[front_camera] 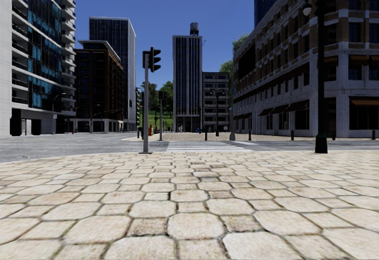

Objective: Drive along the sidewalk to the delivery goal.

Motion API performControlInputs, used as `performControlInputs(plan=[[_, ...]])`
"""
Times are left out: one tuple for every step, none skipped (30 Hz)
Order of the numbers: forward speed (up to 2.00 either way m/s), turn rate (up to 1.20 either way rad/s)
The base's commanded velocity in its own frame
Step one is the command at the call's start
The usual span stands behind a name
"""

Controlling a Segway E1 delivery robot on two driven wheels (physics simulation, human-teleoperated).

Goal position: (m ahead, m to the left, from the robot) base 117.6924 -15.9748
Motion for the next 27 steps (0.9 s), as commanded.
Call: performControlInputs(plan=[[2.0, 0.0], [2.0, 0.0], [2.0, 0.0], [2.0, 0.0], [2.0, 0.0], [2.0, 0.0], [2.0, 0.0], [2.0, 0.0], [2.0, 0.0], [2.0, 0.0], [2.0, 0.0], [2.0, 0.0], [2.0, 0.0], [2.0, 0.0], [2.0, 0.0], [2.0, -0.06], [2.0, -0.17], [2.0, -0.26], [2.0, -0.26], [2.0, -0.22], [2.0, -0.01], [2.0, 0.0], [2.0, 0.0], [2.0, 0.0], [2.0, 0.0], [2.0, 0.0], [2.0, 0.0]])
